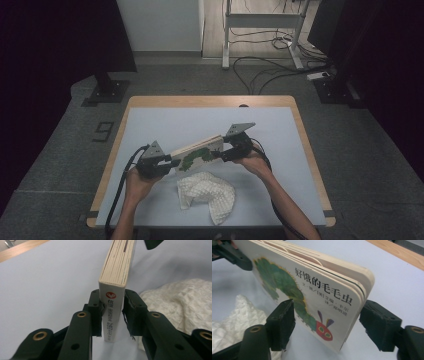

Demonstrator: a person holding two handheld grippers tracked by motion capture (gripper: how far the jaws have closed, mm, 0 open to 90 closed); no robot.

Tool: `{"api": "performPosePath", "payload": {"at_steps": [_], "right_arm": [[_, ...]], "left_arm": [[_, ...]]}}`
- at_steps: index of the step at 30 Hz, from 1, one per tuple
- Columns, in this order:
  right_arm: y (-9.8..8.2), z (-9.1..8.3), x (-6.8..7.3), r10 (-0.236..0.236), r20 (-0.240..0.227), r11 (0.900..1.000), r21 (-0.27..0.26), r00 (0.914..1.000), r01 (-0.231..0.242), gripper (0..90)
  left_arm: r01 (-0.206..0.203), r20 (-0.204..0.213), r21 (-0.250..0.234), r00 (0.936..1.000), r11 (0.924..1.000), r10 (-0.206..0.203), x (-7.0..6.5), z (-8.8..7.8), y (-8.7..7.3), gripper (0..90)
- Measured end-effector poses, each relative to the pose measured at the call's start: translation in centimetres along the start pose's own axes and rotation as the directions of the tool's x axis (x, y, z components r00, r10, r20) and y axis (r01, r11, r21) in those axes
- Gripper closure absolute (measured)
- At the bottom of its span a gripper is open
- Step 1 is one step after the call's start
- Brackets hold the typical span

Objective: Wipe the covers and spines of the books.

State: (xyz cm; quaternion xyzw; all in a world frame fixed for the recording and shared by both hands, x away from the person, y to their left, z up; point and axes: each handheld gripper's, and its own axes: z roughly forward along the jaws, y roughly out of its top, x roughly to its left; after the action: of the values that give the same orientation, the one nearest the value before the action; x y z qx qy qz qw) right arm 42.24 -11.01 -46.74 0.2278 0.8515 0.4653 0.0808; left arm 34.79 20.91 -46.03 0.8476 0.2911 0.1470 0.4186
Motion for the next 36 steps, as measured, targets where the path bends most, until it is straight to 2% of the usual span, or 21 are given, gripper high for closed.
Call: {"api": "performPosePath", "payload": {"at_steps": [5, 11, 15, 21, 24, 28, 31, 36], "right_arm": [[-0.3, -0.7, 0.3, 0.003, 0.017, 1.000, 0.001, 0.9998, -0.003, 38.5], [-0.6, -1.6, 0.5, 0.001, 0.049, 1.000, 0.011, 0.9988, -0.001, 55.2], [-0.8, -1.9, 0.5, 0.011, 0.053, 1.000, 0.014, 0.9986, -0.012, 62.8], [-0.8, -2.0, 0.6, 0.016, 0.063, 1.000, 0.019, 0.9979, -0.018, 64.6], [-0.8, -2.0, 0.6, 0.021, 0.066, 1.000, 0.019, 0.9976, -0.022, 64.5], [-0.8, -2.0, 0.6, 0.021, 0.068, 1.000, 0.018, 0.9975, -0.022, 64.5], [-0.8, -2.0, 0.7, 0.018, 0.069, 1.000, 0.020, 0.9974, -0.020, 64.4], [-0.7, -2.0, 0.7, 0.016, 0.075, 0.999, 0.027, 0.9970, -0.019, 64.4]], "left_arm": [[0.010, -0.003, -0.010, 0.9999, 0.9999, -0.010, 0.4, 0.3, 0.1, 66.7], [0.007, 0.004, -0.016, 1.0000, 0.9999, -0.007, 0.3, 0.3, 0.1, 64.2], [0.023, 0.013, -0.031, 0.9997, 0.9993, -0.022, 0.3, 0.3, 0.1, 61.7], [0.035, -0.011, -0.022, 0.9993, 0.9992, -0.035, 0.3, -0.1, 0.0, 48.2], [0.051, -0.002, -0.004, 0.9987, 0.9987, -0.051, 0.2, -0.3, -0.1, 37.7], [0.094, 0.020, 0.020, 0.9953, 0.9953, -0.095, 0.2, -0.6, -0.3, 23.5], [0.116, 0.044, 0.029, 0.9922, 0.9929, -0.117, -0.2, -0.9, -0.6, 19.3], [0.109, 0.055, 0.036, 0.9924, 0.9934, -0.110, -1.3, -1.6, -1.0, 14.4]]}}
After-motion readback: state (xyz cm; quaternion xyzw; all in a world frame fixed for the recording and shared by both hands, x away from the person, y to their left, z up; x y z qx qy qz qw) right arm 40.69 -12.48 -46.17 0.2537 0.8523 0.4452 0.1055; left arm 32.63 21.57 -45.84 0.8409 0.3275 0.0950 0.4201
